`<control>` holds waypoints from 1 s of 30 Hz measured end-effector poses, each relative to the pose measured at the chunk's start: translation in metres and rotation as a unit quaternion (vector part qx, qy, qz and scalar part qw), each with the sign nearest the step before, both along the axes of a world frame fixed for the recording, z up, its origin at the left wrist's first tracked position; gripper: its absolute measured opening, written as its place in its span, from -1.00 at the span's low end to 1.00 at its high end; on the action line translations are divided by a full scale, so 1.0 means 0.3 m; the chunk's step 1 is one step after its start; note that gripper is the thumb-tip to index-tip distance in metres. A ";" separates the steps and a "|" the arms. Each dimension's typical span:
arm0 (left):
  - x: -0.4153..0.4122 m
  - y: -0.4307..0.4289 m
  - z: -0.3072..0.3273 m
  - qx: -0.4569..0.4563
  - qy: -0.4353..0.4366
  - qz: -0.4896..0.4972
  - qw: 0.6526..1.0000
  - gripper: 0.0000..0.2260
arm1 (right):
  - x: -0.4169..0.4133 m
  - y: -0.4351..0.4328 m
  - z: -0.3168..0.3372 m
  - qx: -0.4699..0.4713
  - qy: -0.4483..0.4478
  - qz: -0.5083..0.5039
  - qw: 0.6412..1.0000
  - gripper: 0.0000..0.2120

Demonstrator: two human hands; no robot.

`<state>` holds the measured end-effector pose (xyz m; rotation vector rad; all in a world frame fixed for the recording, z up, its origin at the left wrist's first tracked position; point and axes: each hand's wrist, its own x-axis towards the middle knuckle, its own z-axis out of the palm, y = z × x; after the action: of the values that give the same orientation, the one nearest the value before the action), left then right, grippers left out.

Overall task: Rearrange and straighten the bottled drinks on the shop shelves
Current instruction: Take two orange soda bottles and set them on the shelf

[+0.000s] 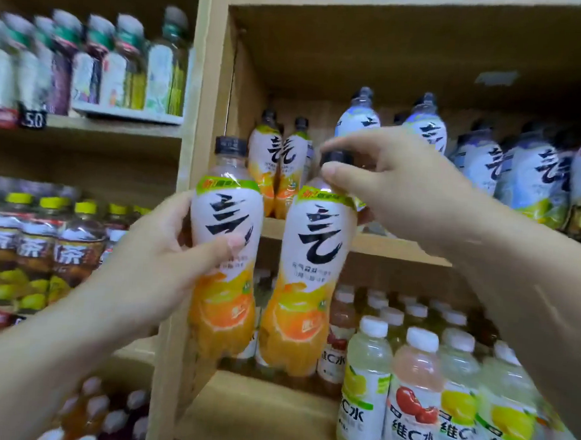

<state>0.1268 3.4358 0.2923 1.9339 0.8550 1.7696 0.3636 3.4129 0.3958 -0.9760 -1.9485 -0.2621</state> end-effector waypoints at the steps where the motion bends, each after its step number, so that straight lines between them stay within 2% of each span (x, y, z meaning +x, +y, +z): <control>1: 0.002 0.002 0.046 0.013 -0.007 0.011 1.000 -0.59 | -0.005 -0.002 0.042 0.019 0.007 -0.006 1.000 -0.81; 5: -0.003 0.045 0.217 0.054 -0.012 0.047 0.997 -0.55 | -0.022 0.003 0.214 0.097 0.018 -0.045 0.994 -0.81; 9: 0.014 0.114 0.357 0.083 -0.009 0.086 0.993 -0.65 | -0.037 0.050 0.349 0.111 0.019 -0.103 0.988 -0.76; 12: 0.022 0.186 0.408 0.066 0.002 0.108 0.992 -0.65 | -0.055 0.112 0.401 0.113 0.016 -0.129 0.985 -0.73; 21: 0.025 0.336 0.419 0.040 0.042 0.133 0.989 -0.60 | -0.152 0.292 0.394 0.077 -0.009 -0.125 0.989 -0.69; 25: 0.030 0.354 0.384 0.076 0.064 0.182 0.978 -0.56 | -0.181 0.344 0.360 0.076 0.024 -0.083 0.993 -0.68; 30: 0.016 0.392 0.306 0.070 0.117 0.227 0.964 -0.30 | -0.226 0.400 0.309 0.085 0.104 -0.050 0.990 -0.66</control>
<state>0.1315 3.5534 0.3842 2.2020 1.3829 1.9127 0.2959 3.5330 0.4885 -0.9508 -1.6629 -0.3634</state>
